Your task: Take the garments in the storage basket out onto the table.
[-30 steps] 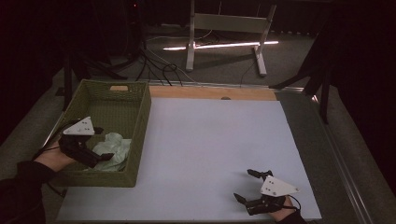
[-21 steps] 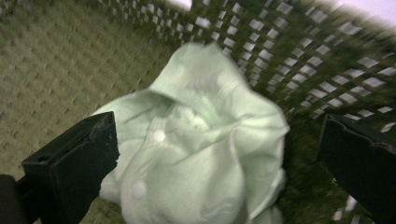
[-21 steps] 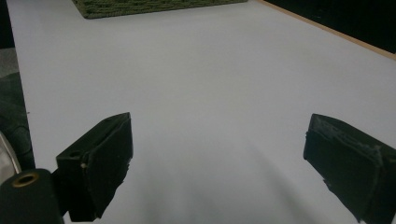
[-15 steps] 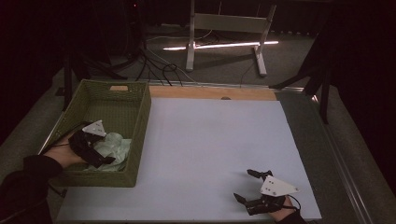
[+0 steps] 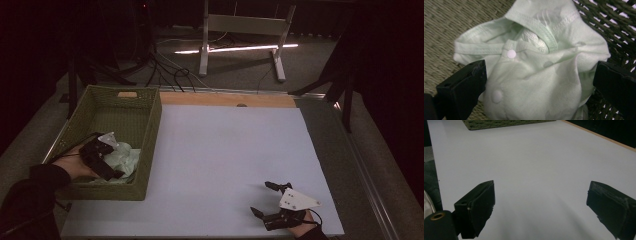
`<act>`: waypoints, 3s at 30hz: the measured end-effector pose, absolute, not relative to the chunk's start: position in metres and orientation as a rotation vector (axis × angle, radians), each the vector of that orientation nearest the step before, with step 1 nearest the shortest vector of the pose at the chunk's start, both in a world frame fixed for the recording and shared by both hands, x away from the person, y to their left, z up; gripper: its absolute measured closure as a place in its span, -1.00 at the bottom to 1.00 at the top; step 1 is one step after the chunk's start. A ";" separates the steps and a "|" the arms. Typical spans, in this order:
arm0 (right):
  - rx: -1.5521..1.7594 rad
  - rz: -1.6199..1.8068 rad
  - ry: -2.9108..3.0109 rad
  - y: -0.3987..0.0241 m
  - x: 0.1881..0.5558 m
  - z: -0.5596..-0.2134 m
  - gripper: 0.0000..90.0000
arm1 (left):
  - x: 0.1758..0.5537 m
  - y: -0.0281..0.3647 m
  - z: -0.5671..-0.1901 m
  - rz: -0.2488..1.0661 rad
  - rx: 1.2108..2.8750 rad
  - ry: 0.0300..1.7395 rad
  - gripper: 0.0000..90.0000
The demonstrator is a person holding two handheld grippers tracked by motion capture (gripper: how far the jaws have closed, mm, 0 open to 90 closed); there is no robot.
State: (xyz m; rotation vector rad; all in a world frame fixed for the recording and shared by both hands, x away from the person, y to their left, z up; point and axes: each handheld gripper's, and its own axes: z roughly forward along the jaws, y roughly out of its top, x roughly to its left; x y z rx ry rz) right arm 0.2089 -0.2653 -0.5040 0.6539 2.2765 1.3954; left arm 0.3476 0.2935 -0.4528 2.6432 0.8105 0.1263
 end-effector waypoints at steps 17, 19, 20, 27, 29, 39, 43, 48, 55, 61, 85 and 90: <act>0.664 1.400 2.273 -0.266 0.209 -0.504 -0.82 | 0.346 0.287 -0.462 0.081 2.733 0.749 0.18; 0.654 1.393 2.273 -0.266 0.209 -0.504 -0.82 | 0.345 0.287 -0.461 0.084 2.741 0.723 0.51; 0.658 1.397 2.272 -0.266 0.209 -0.504 -0.82 | 0.343 0.287 -0.460 0.112 2.749 0.686 0.67; 0.660 1.398 2.272 -0.266 0.209 -0.504 -0.82 | 0.340 0.291 -0.449 0.161 2.701 0.634 0.95; 0.660 1.397 2.273 -0.266 0.209 -0.504 -0.82 | 0.340 0.292 -0.445 0.174 2.677 0.646 0.95; 0.657 1.399 2.267 -0.266 0.208 -0.504 -0.82 | 0.330 0.302 -0.420 0.285 2.576 0.635 0.96; 0.656 1.398 2.266 -0.266 0.209 -0.504 -0.82 | 0.326 0.308 -0.413 0.323 2.544 0.639 0.96; 0.650 1.397 2.262 -0.266 0.209 -0.504 -0.82 | 0.322 0.317 -0.404 0.362 2.502 0.648 0.96; 0.651 1.399 2.258 -0.266 0.209 -0.503 -0.82 | 0.316 0.327 -0.390 0.404 2.453 0.658 0.96; 0.660 1.400 2.258 -0.266 0.208 -0.503 -0.82 | 0.313 0.332 -0.380 0.435 2.422 0.675 0.96; 0.663 1.395 2.260 -0.267 0.208 -0.502 -0.82 | 0.305 0.336 -0.335 0.511 2.322 0.689 0.96; 0.662 1.388 2.266 -0.267 0.208 -0.502 -0.82 | 0.303 0.334 -0.324 0.527 2.309 0.677 0.96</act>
